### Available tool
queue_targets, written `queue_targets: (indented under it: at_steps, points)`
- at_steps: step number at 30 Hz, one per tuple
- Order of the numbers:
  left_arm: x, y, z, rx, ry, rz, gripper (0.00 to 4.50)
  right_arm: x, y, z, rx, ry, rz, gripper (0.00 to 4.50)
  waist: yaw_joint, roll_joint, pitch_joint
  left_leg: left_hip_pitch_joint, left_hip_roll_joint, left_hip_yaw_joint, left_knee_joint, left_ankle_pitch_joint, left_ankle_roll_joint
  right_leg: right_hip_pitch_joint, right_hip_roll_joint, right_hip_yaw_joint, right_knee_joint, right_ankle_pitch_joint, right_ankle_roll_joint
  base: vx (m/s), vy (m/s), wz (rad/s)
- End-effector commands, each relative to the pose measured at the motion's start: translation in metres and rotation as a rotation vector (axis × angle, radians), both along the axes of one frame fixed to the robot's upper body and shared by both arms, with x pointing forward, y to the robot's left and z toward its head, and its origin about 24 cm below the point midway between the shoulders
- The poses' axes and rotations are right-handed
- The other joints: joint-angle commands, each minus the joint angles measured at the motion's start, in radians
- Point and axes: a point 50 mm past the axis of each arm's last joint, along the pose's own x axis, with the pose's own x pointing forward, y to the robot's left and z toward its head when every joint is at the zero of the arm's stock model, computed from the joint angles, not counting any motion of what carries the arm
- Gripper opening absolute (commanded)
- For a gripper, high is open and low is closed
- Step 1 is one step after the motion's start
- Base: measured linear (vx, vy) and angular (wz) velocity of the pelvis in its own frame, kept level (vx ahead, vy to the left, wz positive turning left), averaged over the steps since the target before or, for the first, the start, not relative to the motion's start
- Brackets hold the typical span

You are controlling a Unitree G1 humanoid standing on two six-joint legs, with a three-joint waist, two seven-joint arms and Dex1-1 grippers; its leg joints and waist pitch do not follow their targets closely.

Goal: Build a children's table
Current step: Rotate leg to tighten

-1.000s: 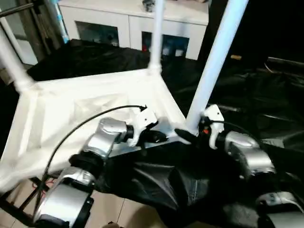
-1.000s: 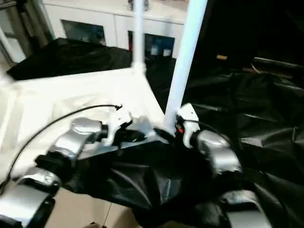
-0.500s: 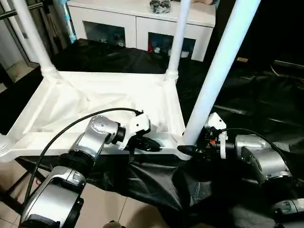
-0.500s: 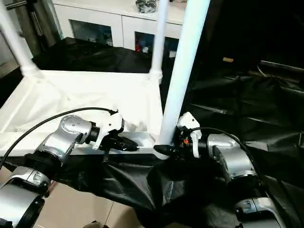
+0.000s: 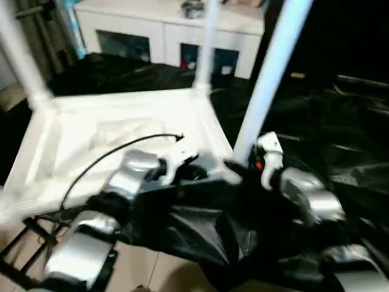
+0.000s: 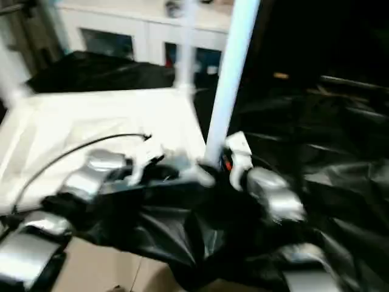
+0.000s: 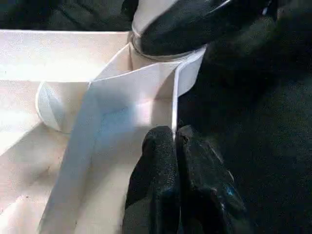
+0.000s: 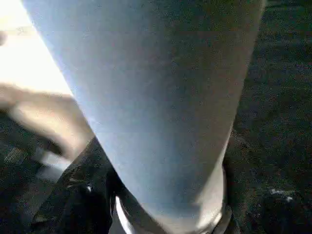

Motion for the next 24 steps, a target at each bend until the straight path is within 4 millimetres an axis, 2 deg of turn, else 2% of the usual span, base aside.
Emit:
queue_targets:
  at_steps: [1,3,4,5,7,10,11,12,14,16,19,21,24]
  points:
    - [0.006,-0.034,0.021,-0.074,-0.074,0.015,0.0,-0.004,0.023,-0.024,-0.08,0.096,-0.072,2.61,-0.004,-0.004,-0.056,0.016,0.026,-0.012,-0.07,-0.267,0.001,0.037,-0.08,0.044,-0.086,-0.365,-0.167,0.0,0.0,0.0]
    - [0.006,-0.041,0.022,-0.089,-0.08,0.026,0.0,-0.001,0.028,-0.023,-0.085,0.075,-0.101,2.61,-0.005,-0.006,-0.059,0.014,0.025,-0.011,-0.069,-0.243,0.007,0.041,-0.079,0.045,-0.083,-0.324,-0.176,0.0,0.0,0.0]
    - [0.005,-0.045,0.022,-0.099,-0.082,0.022,0.0,0.0,0.031,-0.021,-0.086,0.053,-0.095,2.61,-0.004,-0.003,-0.06,0.013,0.025,-0.008,-0.067,-0.231,0.012,0.041,-0.079,0.046,-0.08,-0.288,-0.185,0.0,0.0,0.0]
    - [0.004,-0.048,0.023,-0.106,-0.083,0.02,0.0,0.001,0.034,-0.02,-0.088,0.039,-0.093,3.17,-0.003,-0.005,-0.062,0.011,0.022,-0.007,-0.065,-0.216,0.02,0.045,-0.079,0.046,-0.078,-0.262,-0.189,0.0,0.0,0.0]
    - [0.002,-0.052,0.023,-0.117,-0.08,0.003,0.0,0.003,0.036,-0.016,-0.035,0.033,-0.074,3.17,0.0,-0.005,-0.063,0.01,0.022,-0.006,-0.064,-0.197,0.037,0.047,-0.077,0.046,-0.075,-0.23,-0.194,0.0,0.0,0.0]
    - [0.001,-0.052,0.023,-0.12,-0.079,-0.009,0.0,0.004,0.037,-0.011,-0.003,0.015,-0.036,3.58,0.003,-0.004,-0.063,0.009,0.024,-0.005,-0.065,-0.174,0.052,0.05,-0.075,0.045,-0.069,-0.177,-0.21,0.0,0.0,0.0]
    - [0.001,-0.052,0.023,-0.12,-0.079,-0.01,0.0,0.005,0.037,-0.01,-0.005,0.011,-0.03,3.63,0.002,-0.004,-0.062,0.009,0.025,-0.006,-0.066,-0.186,0.053,0.05,-0.076,0.045,-0.071,-0.188,-0.21,0.0,0.0,0.0]
    - [0.0,-0.049,0.022,-0.116,-0.076,-0.024,0.0,0.004,0.036,-0.008,-0.009,-0.01,0.011,3.7,0.002,-0.001,-0.061,0.01,0.025,-0.006,-0.066,-0.194,0.051,0.05,-0.077,0.045,-0.072,-0.198,-0.21,0.0,0.0,0.0]
    - [-0.001,-0.042,0.021,-0.1,-0.07,-0.066,0.0,0.0,0.034,0.0,0.025,-0.061,0.149,3.82,0.003,-0.003,-0.061,0.01,0.024,-0.006,-0.065,-0.21,0.053,0.052,-0.077,0.044,-0.076,-0.221,-0.205,0.0,0.0,0.0]
    - [-0.001,-0.037,0.021,-0.091,-0.066,-0.095,0.0,-0.005,0.031,0.005,0.049,-0.077,0.243,3.82,0.005,-0.005,-0.061,0.007,0.024,-0.006,-0.065,-0.203,0.068,0.057,-0.076,0.045,-0.075,-0.206,-0.2,0.0,0.0,0.0]
    - [-0.002,-0.027,0.02,-0.066,-0.062,-0.141,0.0,-0.015,0.022,0.01,0.082,-0.079,0.381,3.82,0.007,-0.008,-0.063,0.005,0.025,-0.006,-0.063,-0.176,0.085,0.059,-0.075,0.044,-0.07,-0.163,-0.215,0.0,0.0,0.0]
    - [-0.002,-0.02,0.019,-0.051,-0.056,-0.16,0.0,-0.021,0.015,0.012,0.085,-0.065,0.464,3.82,0.012,-0.006,-0.062,0.007,0.028,-0.004,-0.062,-0.173,0.092,0.057,-0.075,0.043,-0.068,-0.158,-0.225,0.0,0.0,0.0]
    - [-0.003,-0.011,0.019,-0.038,-0.046,-0.203,0.0,-0.032,0.004,0.013,0.077,-0.028,0.583,3.82,0.022,-0.007,-0.059,0.008,0.03,-0.003,-0.062,-0.19,0.087,0.056,-0.073,0.041,-0.072,-0.204,-0.215,0.0,0.0,0.0]
